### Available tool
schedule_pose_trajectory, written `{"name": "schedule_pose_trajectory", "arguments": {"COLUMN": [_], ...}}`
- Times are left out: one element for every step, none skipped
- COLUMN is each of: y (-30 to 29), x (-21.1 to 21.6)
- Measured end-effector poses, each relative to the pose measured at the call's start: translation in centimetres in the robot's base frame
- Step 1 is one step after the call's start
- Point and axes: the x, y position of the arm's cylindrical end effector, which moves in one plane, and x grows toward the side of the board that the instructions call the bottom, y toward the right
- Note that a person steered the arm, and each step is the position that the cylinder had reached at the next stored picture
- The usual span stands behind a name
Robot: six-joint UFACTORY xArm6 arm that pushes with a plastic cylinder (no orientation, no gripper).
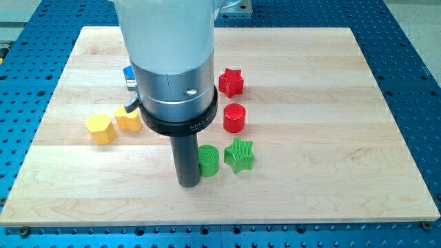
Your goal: Move the hexagon downwards
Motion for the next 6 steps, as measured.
{"name": "schedule_pose_trajectory", "arguments": {"y": [-0.7,-4.1,-11.2,-16.5,-19.3,-20.5], "x": [-0.3,-0.3,-0.1,-0.9,-4.7,-9.6]}}
